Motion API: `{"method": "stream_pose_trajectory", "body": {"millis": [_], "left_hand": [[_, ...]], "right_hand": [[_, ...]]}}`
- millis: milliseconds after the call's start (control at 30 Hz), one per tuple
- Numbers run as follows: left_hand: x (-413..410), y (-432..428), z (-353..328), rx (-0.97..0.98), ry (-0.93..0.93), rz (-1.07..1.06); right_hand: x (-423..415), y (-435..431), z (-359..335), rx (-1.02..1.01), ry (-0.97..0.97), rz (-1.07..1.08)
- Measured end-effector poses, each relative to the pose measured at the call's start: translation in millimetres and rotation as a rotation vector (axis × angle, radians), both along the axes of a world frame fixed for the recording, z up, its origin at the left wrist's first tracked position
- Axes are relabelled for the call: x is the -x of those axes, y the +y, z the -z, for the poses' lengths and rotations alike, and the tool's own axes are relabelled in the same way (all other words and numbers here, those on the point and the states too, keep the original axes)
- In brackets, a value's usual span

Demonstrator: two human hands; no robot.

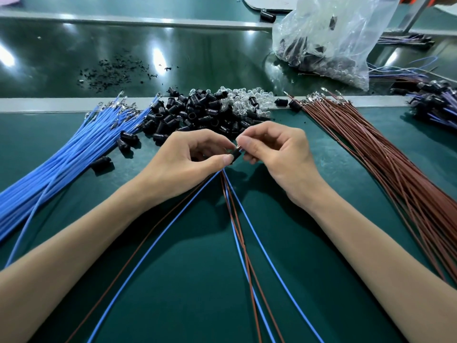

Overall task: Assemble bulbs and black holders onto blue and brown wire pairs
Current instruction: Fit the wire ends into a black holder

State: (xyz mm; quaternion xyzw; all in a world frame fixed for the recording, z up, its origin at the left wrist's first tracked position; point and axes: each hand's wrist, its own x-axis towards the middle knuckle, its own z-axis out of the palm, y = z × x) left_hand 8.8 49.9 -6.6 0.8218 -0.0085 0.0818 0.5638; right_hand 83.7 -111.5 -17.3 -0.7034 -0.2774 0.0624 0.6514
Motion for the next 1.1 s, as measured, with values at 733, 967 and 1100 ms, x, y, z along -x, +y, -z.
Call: {"method": "stream_pose_trajectory", "body": {"millis": [733,967,1100], "left_hand": [[-4,-4,6,-0.142,-0.094,-0.055],[-4,-1,8,-0.055,-0.051,-0.071],[-5,0,8,-0.084,-0.032,-0.066]], "right_hand": [[-13,6,-9,0.267,-0.18,0.132],[-73,9,-21,0.592,-0.28,0.342],[-75,14,-9,0.6,-0.196,0.335]]}}
